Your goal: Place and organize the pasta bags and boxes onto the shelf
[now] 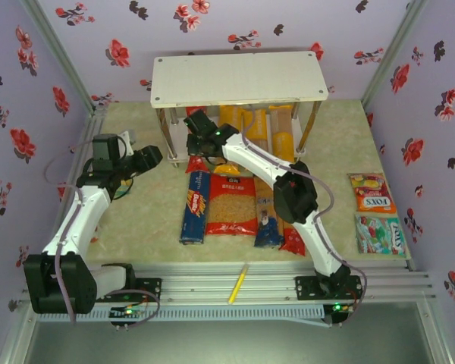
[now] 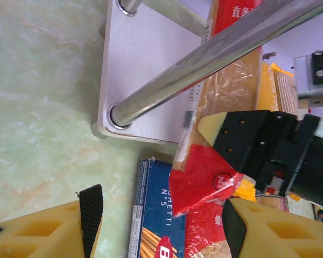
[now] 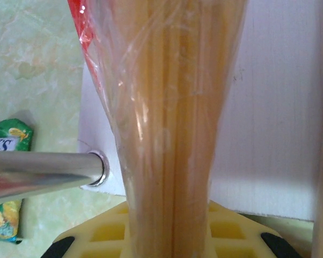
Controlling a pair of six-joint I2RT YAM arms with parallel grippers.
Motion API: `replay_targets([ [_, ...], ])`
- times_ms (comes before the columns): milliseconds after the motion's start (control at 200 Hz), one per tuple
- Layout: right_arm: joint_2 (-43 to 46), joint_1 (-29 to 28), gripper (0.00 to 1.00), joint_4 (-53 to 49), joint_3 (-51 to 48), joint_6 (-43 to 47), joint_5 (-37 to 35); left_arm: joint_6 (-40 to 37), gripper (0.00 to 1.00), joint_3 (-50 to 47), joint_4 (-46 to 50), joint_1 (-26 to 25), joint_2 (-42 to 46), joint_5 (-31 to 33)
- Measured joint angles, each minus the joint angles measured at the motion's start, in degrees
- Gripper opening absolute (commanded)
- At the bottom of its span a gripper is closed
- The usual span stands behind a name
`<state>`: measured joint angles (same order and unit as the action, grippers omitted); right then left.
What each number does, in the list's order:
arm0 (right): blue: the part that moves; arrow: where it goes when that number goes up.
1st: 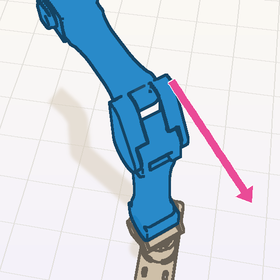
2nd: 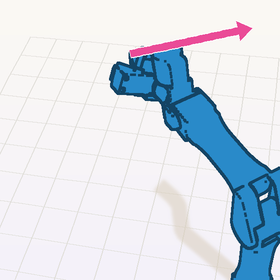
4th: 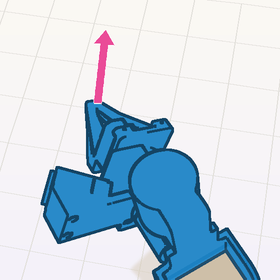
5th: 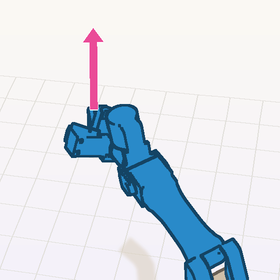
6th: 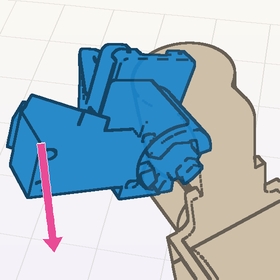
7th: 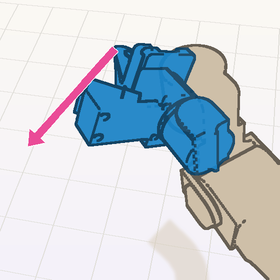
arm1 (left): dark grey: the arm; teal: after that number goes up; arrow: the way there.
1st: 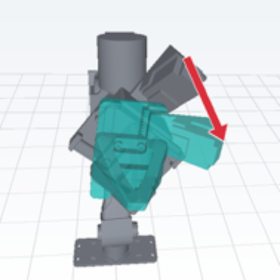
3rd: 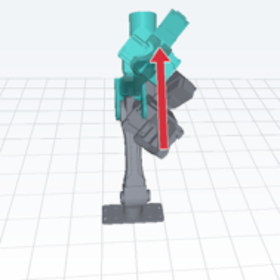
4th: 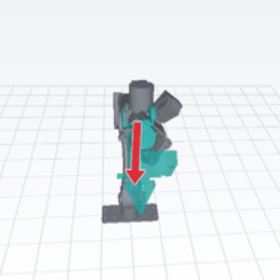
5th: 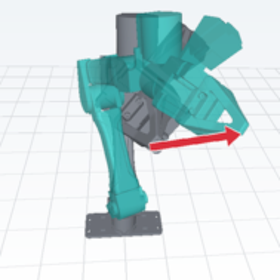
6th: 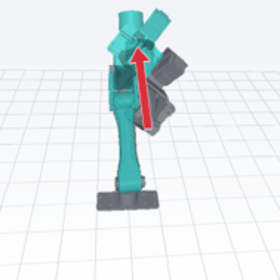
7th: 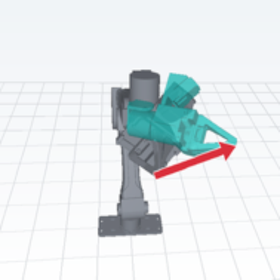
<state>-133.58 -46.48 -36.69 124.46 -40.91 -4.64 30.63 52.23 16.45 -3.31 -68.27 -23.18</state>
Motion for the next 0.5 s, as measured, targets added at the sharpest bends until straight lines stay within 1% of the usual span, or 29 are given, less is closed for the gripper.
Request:
replay_targets([
  [325,-1.9,-0.1,0.00,4.2,0.0,0.0,-0.1,-0.7,0.62,0.0,0.4,0.1,0.0,0.0],
  [420,-2.0,-0.1,0.06,5.2,0.0,0.0,-0.2,-0.9,0.62,0.0,0.4,0.1,0.0,0.0],
  [500,-2.1,-0.1,0.09,5.6,0.0,0.0,-0.2,-0.9,0.62,0.0,0.4,0.1,0.0,0.0],
])
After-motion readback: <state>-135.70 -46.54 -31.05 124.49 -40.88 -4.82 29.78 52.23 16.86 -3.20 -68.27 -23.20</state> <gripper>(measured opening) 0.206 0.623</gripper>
